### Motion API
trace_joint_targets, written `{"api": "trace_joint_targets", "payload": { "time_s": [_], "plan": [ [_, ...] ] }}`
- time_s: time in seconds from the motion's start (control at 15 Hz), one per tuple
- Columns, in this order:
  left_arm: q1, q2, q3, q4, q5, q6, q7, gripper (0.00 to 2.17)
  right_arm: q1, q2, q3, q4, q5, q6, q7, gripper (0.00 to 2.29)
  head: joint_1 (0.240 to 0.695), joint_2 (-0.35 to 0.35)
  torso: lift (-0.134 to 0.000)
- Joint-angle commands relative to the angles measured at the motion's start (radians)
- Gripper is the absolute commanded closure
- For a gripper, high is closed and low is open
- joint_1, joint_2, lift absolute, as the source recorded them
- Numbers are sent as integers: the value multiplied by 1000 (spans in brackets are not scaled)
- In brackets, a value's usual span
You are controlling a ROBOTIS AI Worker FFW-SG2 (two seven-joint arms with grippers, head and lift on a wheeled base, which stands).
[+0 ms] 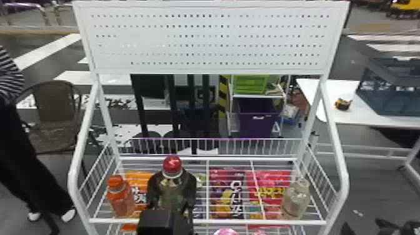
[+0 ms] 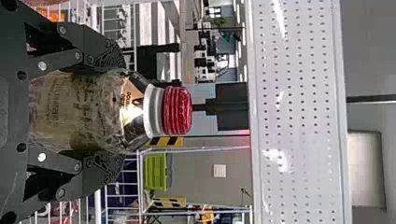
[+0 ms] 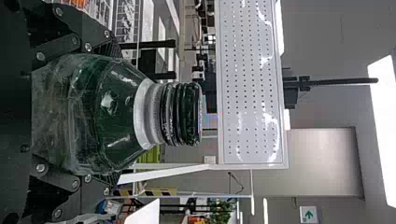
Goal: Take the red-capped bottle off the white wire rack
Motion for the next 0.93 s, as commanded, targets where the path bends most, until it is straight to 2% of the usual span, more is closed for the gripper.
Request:
{"api": "trace_joint_targets", "payload": {
  "time_s": [0.0,0.13,0.33,0.87],
  "plan": [
    [87,32,44,-156,-19,82,-29,1983,0,1,0,3,0,-1,0,481,499,0,0],
    [170,44,124,-241,-18,79,-71,1980,-2,1,0,3,0,2,0,481,499,0,0],
    [214,44,199,-263,-3,63,-89,1983,-6,1,3,0,0,8,0,481,499,0,0],
    [202,32,209,-235,2,57,-89,1980,-12,1,8,0,0,17,0,481,499,0,0]
  ]
}}
